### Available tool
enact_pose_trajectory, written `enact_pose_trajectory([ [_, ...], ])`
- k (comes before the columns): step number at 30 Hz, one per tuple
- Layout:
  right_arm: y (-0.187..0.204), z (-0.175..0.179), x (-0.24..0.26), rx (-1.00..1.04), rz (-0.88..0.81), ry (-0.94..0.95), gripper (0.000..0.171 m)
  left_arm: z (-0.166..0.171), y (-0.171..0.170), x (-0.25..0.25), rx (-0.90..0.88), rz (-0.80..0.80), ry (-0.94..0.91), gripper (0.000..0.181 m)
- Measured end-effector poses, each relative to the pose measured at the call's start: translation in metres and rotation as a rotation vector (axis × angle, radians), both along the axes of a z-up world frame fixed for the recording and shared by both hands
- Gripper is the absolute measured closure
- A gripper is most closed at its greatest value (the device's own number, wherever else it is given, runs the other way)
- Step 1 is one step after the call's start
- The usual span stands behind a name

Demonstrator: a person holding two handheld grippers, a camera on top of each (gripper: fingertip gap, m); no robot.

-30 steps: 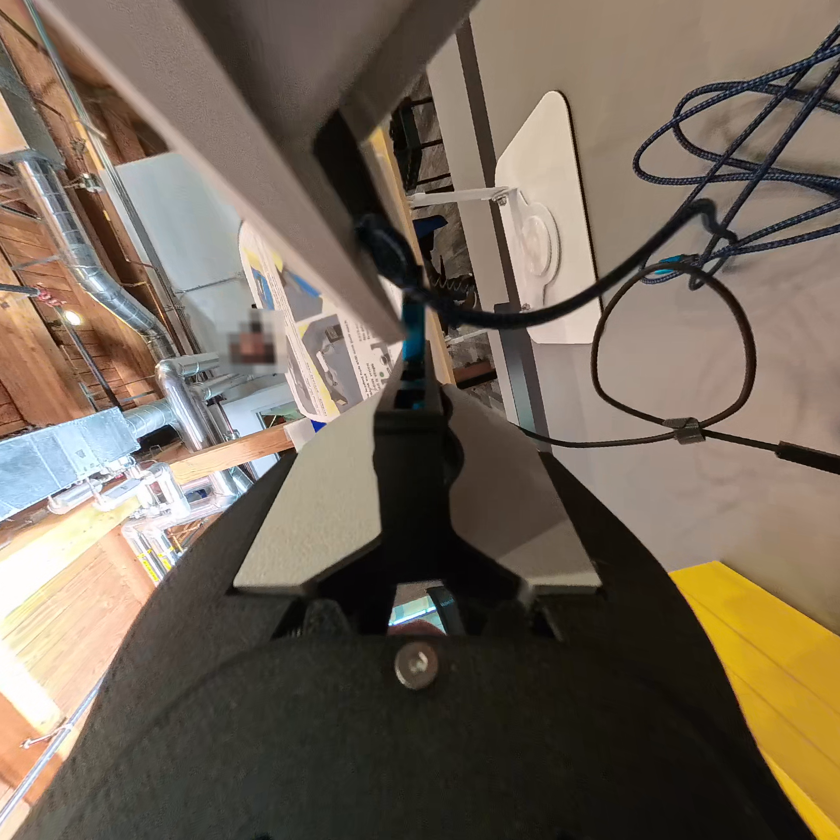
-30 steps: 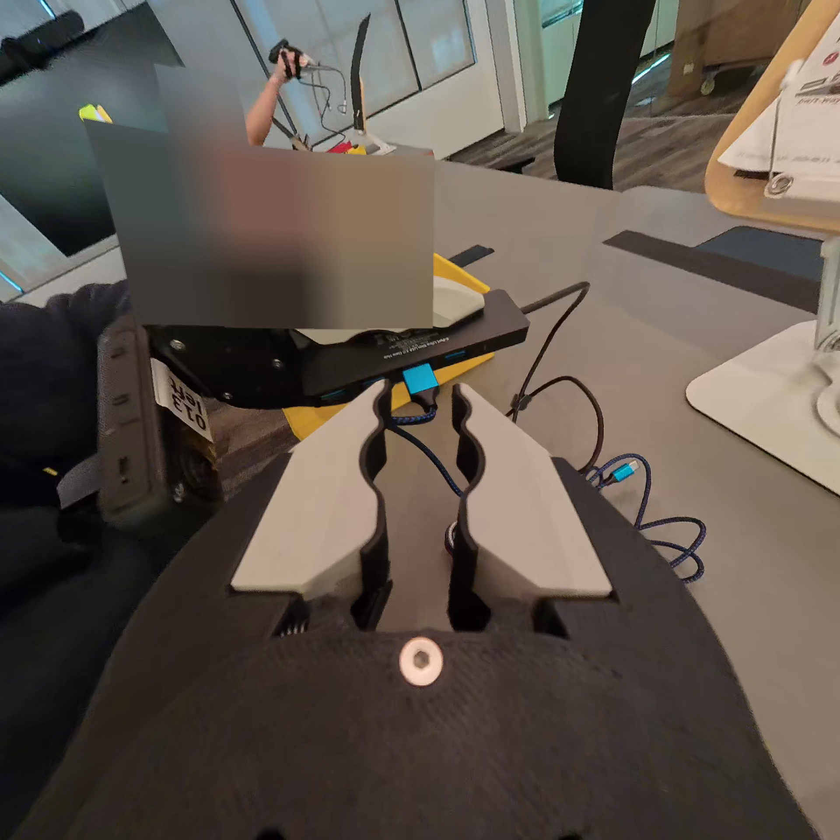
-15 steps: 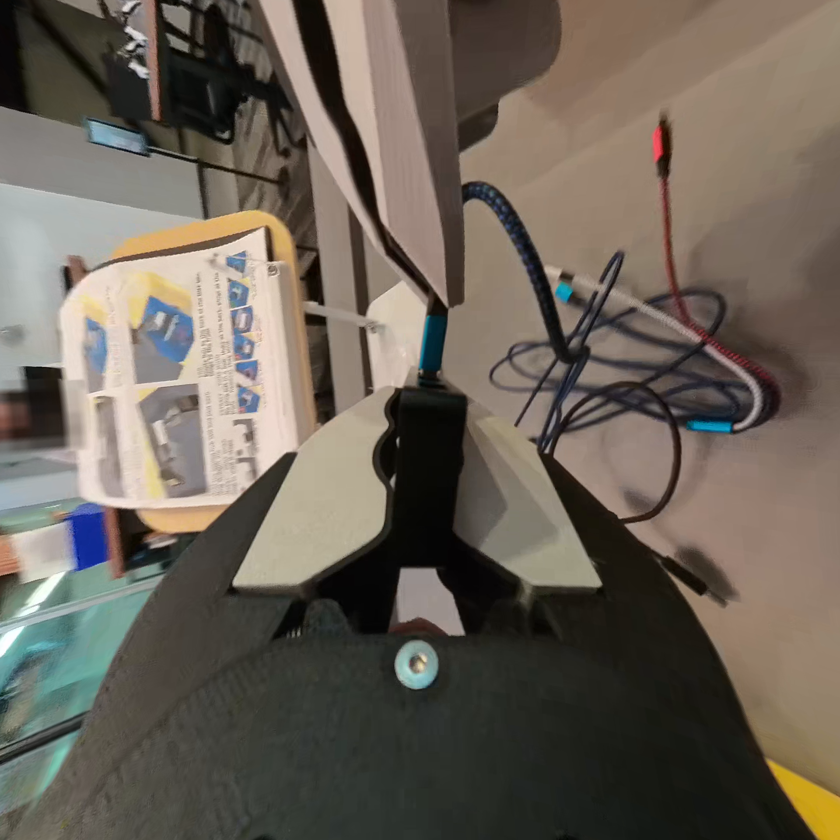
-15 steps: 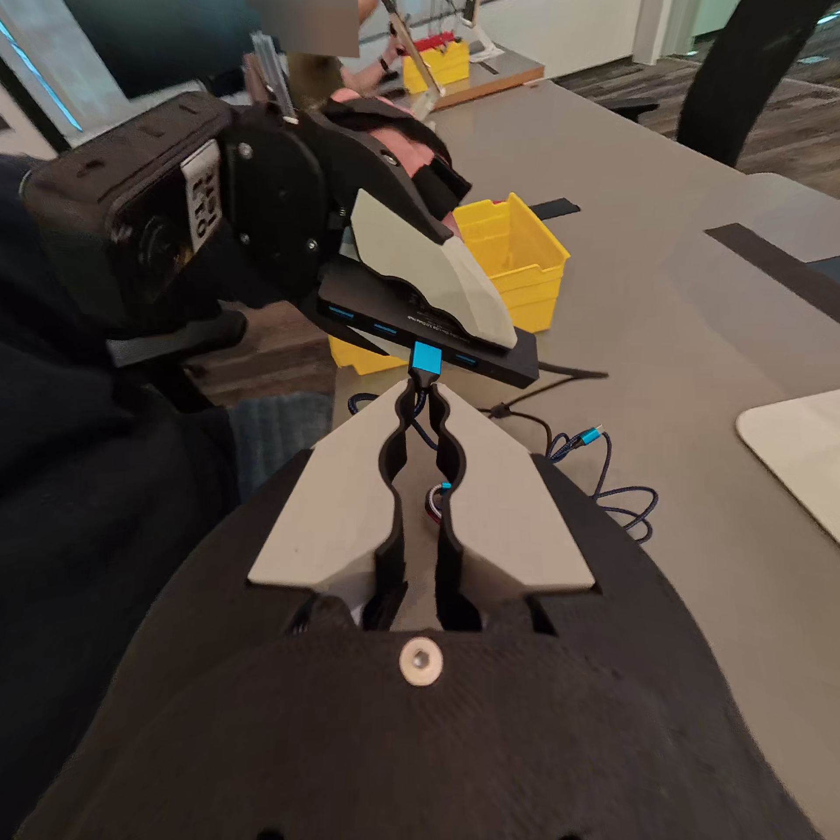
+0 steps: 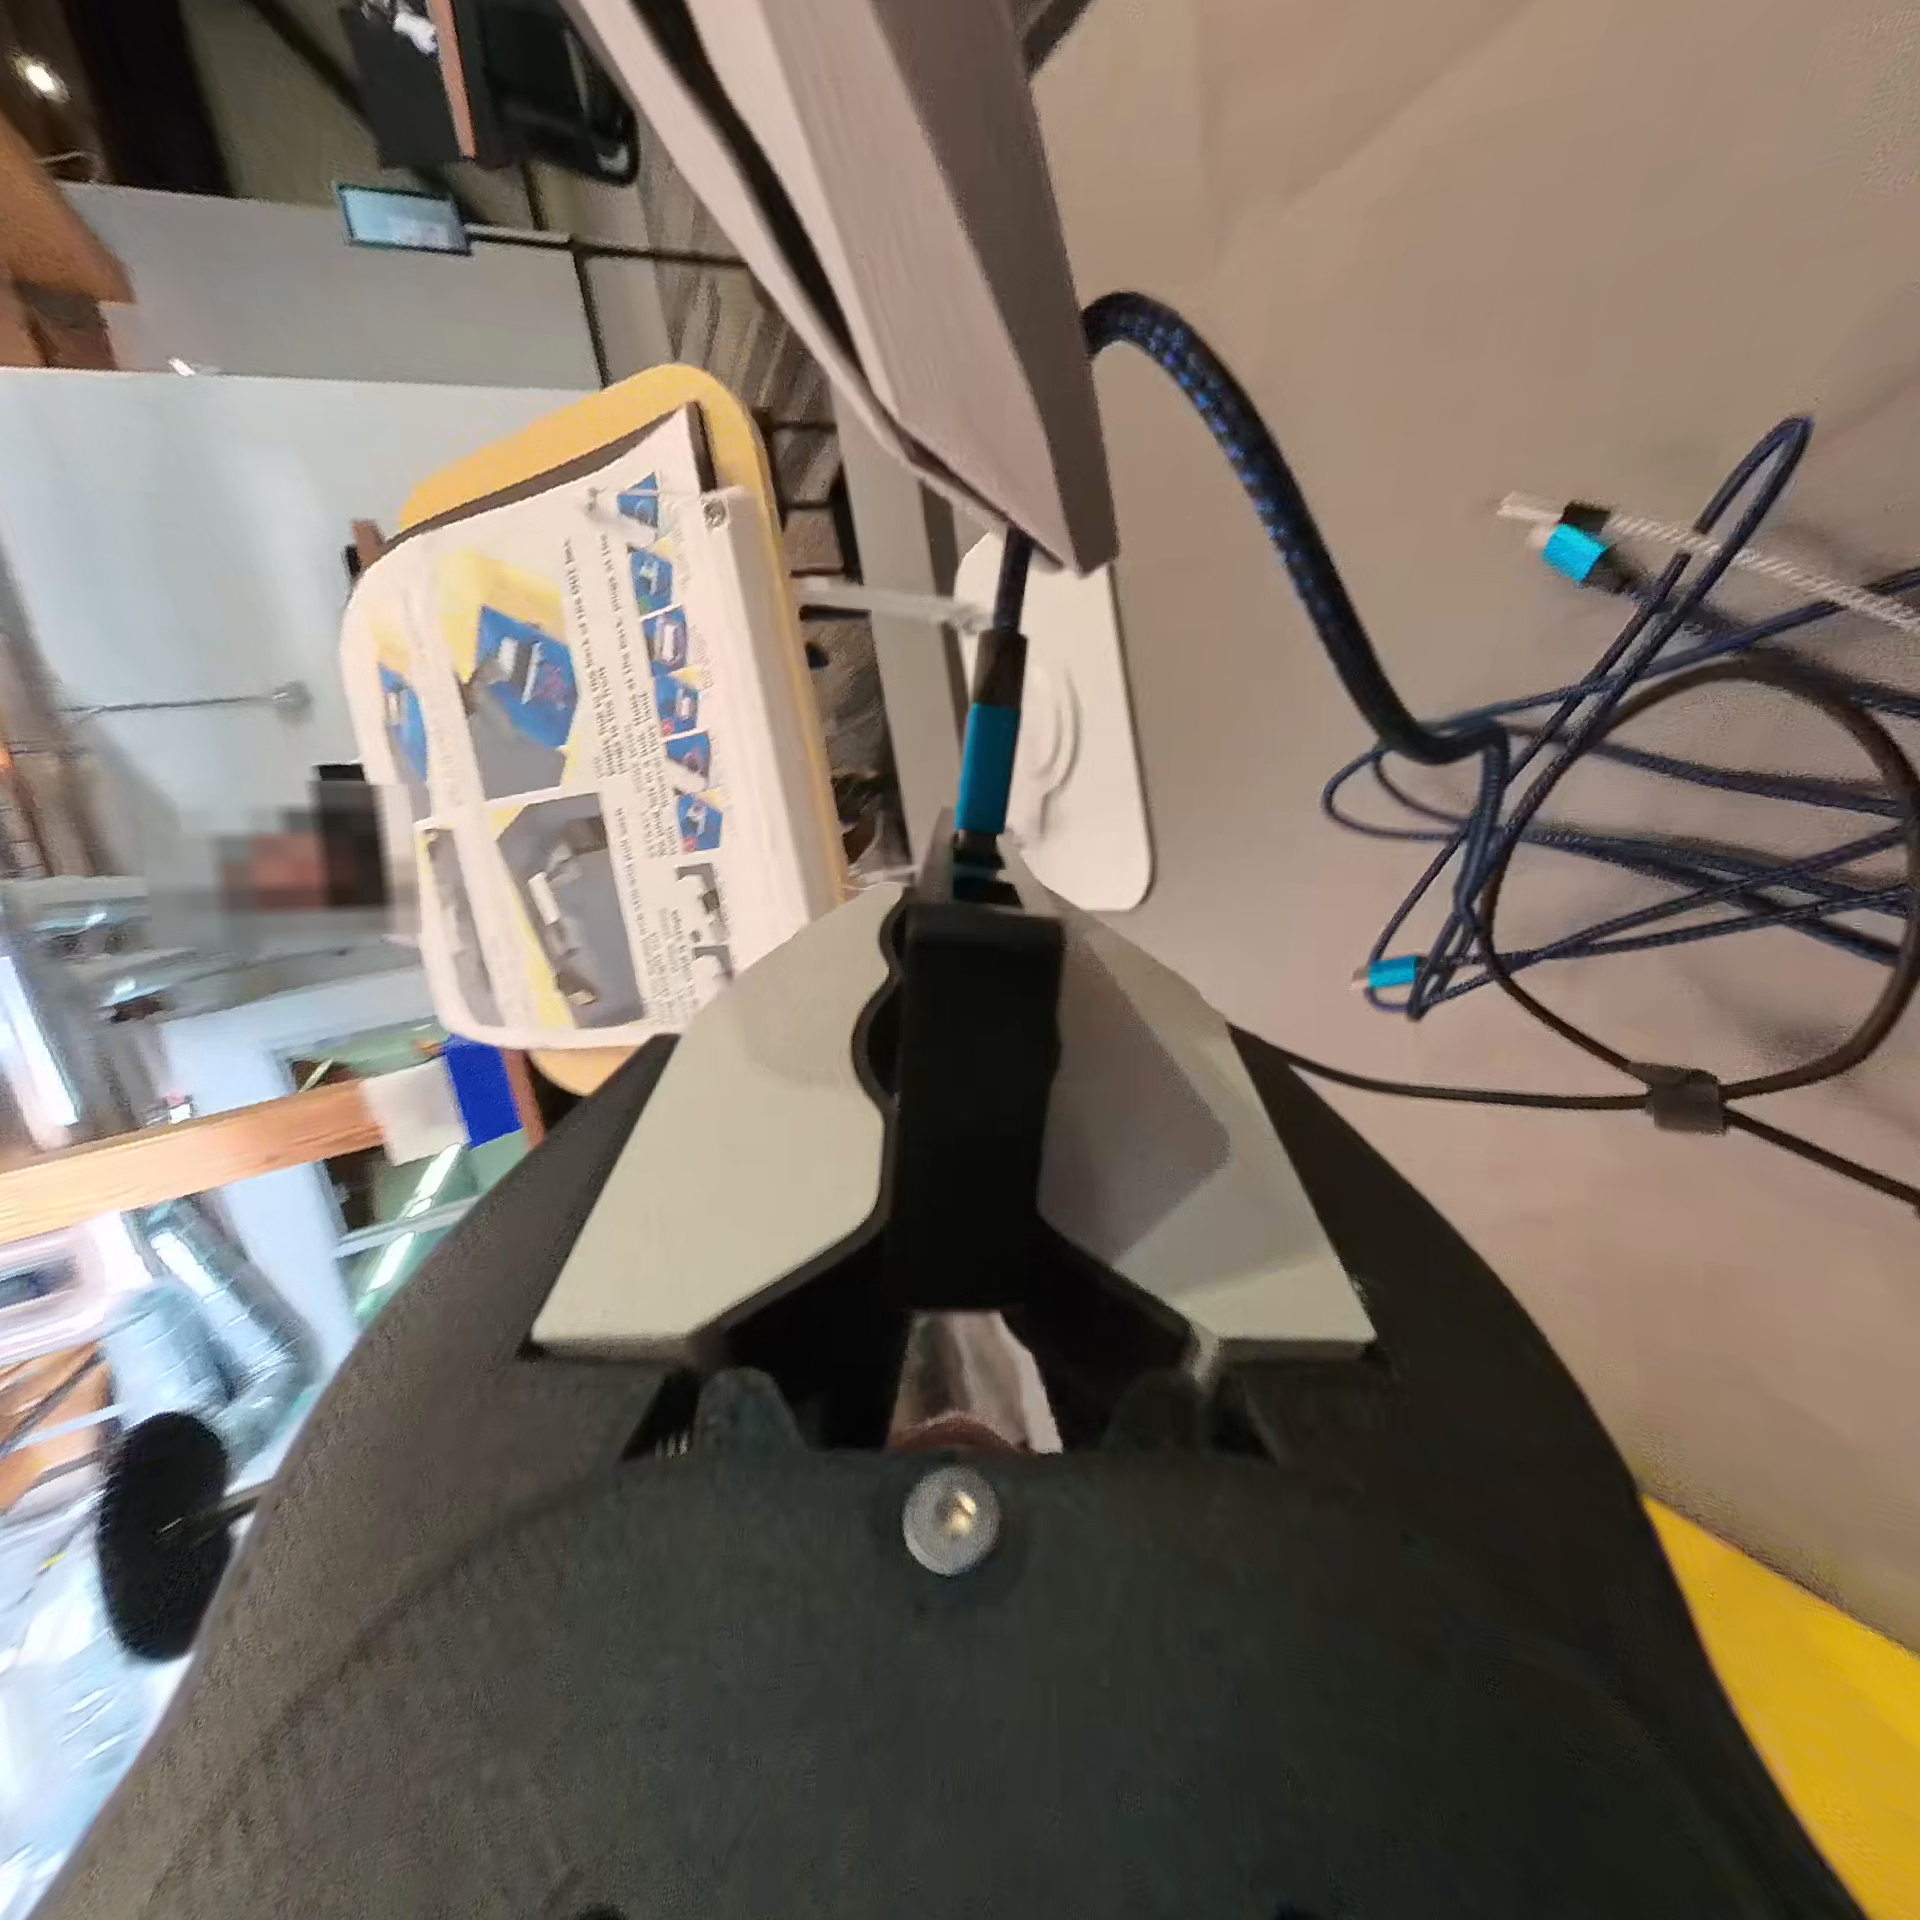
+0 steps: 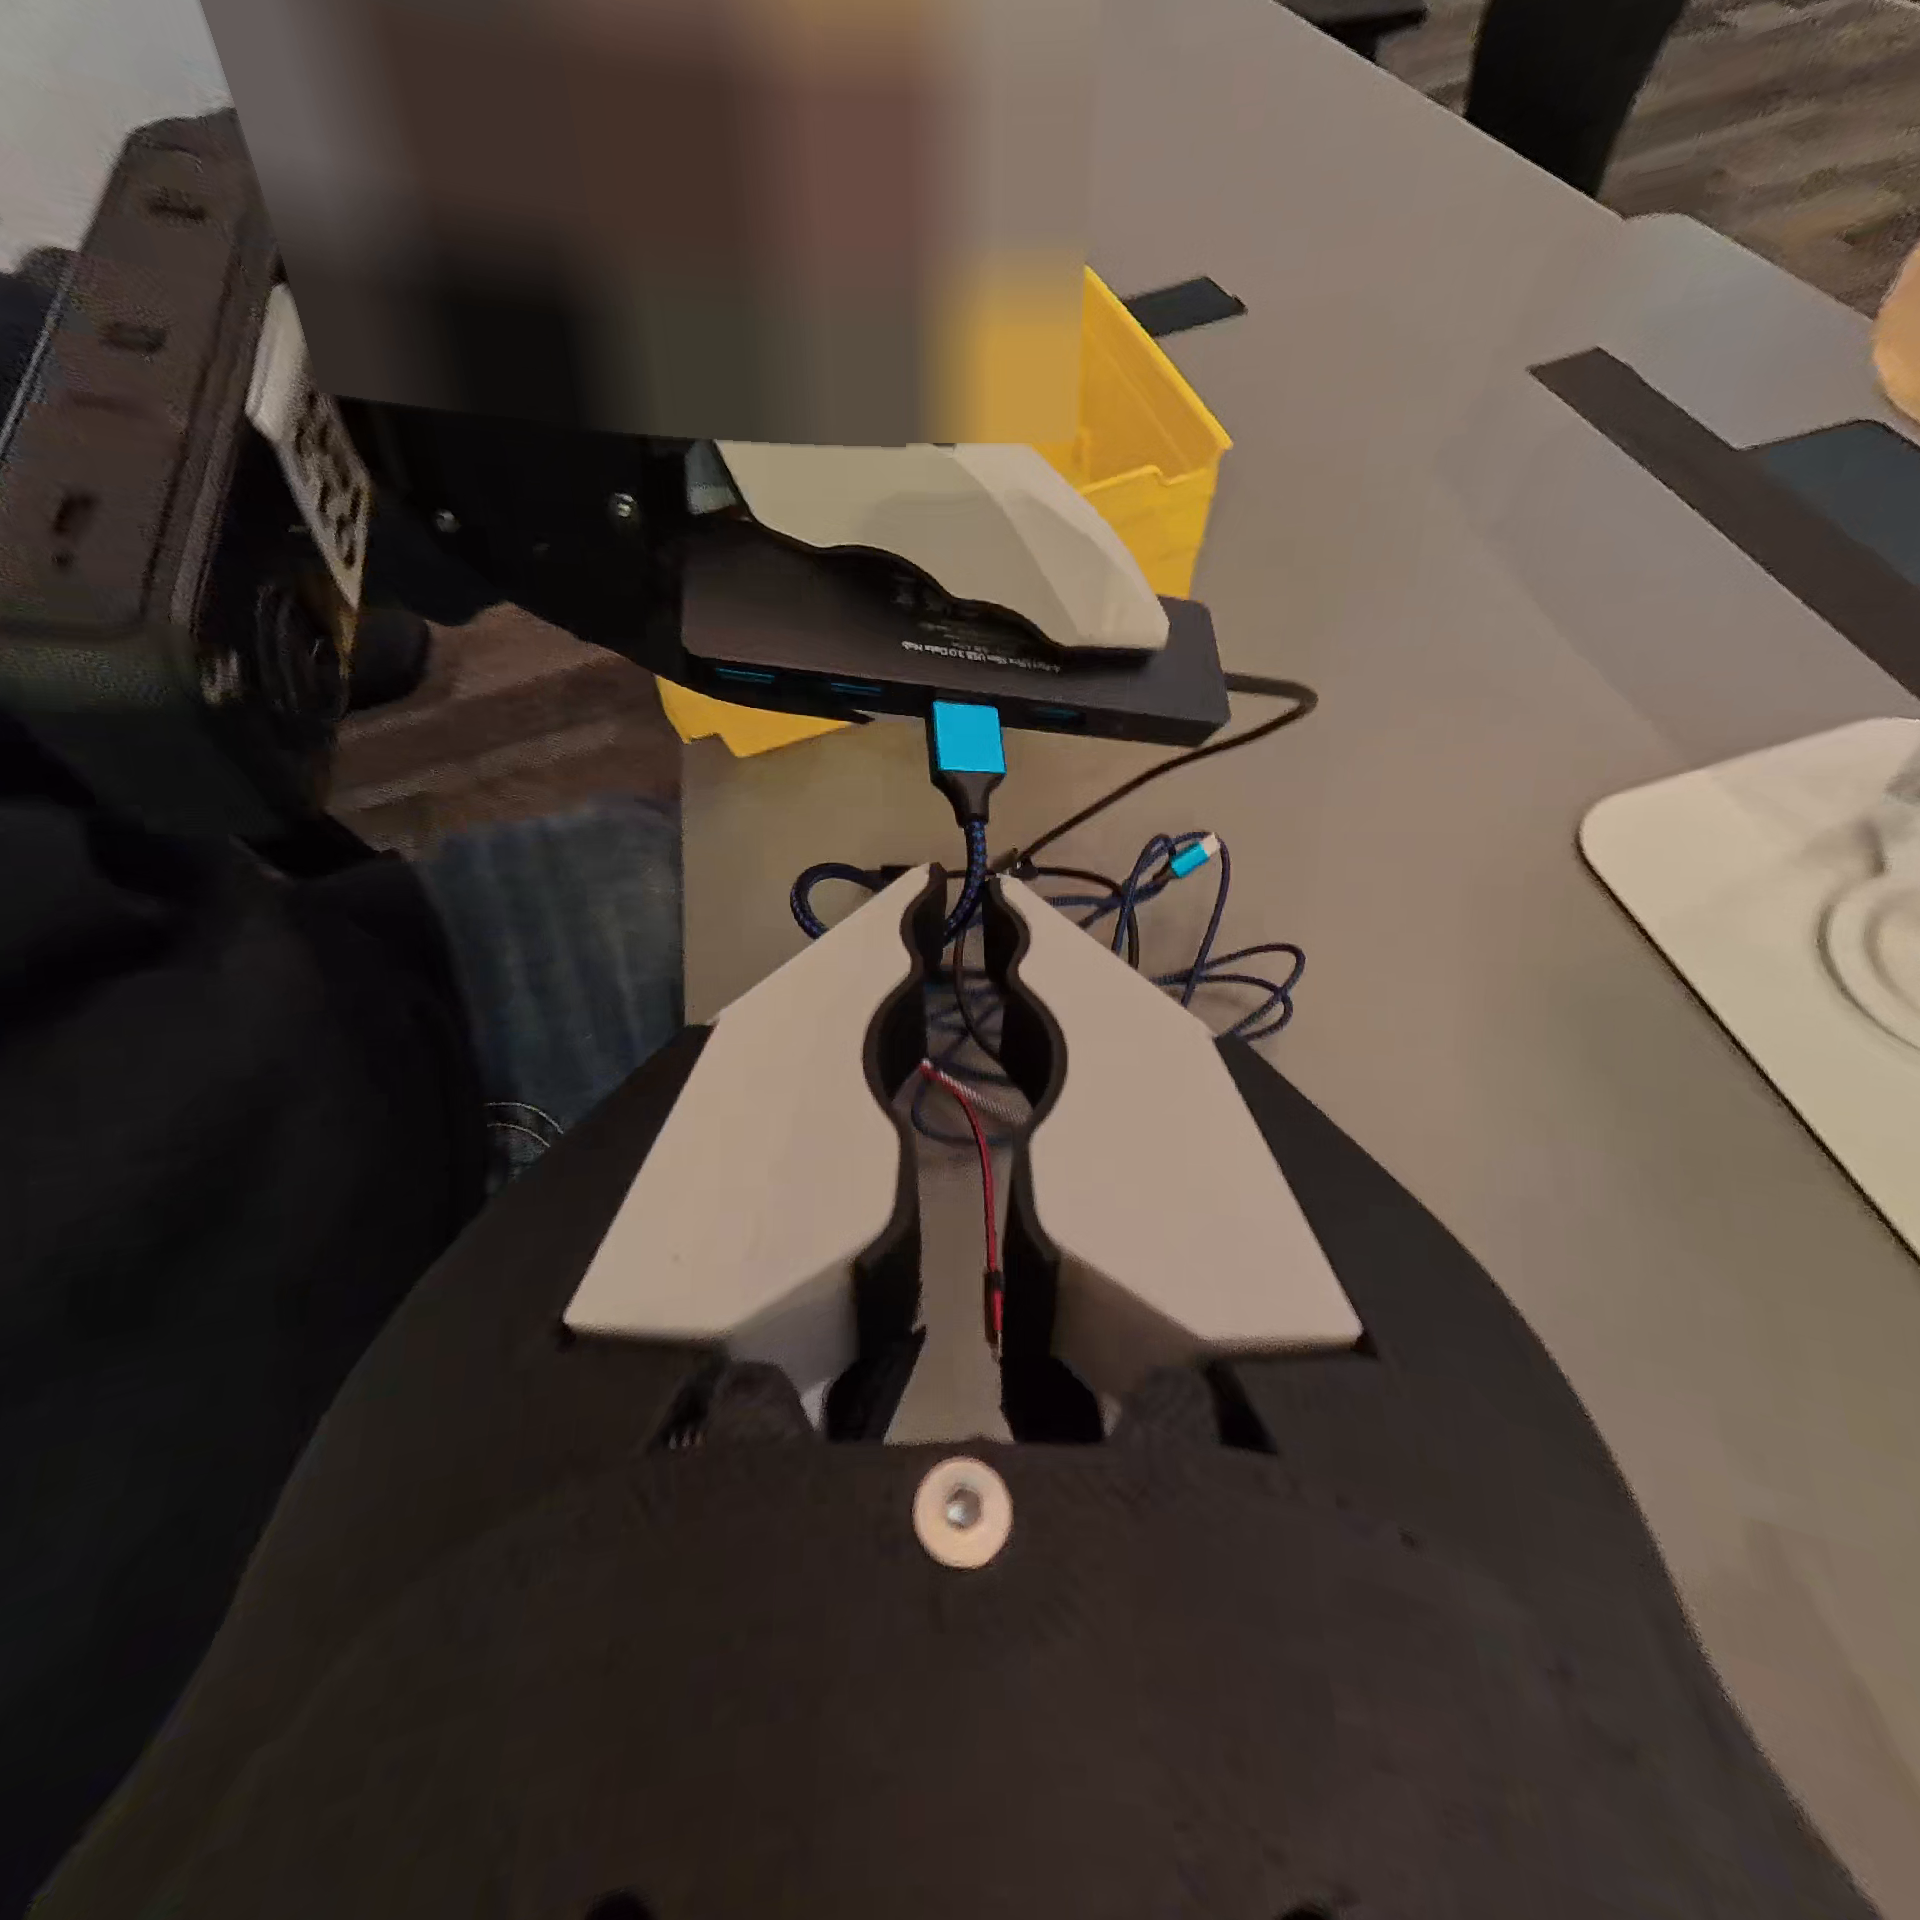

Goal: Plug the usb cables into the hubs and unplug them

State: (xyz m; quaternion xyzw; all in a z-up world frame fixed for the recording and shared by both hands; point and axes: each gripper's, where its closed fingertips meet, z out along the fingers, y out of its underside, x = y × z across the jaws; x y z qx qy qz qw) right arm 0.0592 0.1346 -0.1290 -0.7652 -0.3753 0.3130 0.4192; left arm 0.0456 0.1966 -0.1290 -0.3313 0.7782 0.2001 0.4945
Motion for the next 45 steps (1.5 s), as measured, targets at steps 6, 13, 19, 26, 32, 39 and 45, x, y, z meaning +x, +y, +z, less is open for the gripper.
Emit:
enact_pose_trajectory([
  [6, 0.019, -0.022, 0.012, -0.063, -0.084, -0.163, 0.153, 0.018, 0.012, -0.002, 0.183, 0.082, -0.002, 0.168],
  [13, 0.055, -0.025, 0.032, 0.098, -0.189, -0.304, 0.171, 0.028, 0.013, -0.007, 0.044, 0.081, -0.058, 0.168],
  [19, 0.044, -0.02, -0.004, -0.008, 0.094, -0.005, 0.171, 0.03, -0.022, 0.001, -0.536, -0.152, -0.273, 0.169],
  [26, 0.044, -0.019, -0.013, -0.074, 0.146, 0.354, 0.168, 0.011, 0.0, -0.003, -0.641, -0.097, -0.369, 0.168],
  [32, 0.044, 0.013, -0.002, -0.013, 0.101, 0.476, 0.147, 0.005, 0.002, -0.002, -0.46, -0.107, -0.275, 0.169],
  [39, 0.035, 0.025, -0.024, -0.073, 0.174, 0.571, 0.15, 0.01, -0.005, 0.005, -0.256, -0.137, -0.211, 0.169],
  [45, 0.035, 0.027, -0.026, -0.078, 0.17, 0.633, 0.159, 0.012, -0.008, 0.009, -0.199, -0.137, -0.211, 0.169],
])
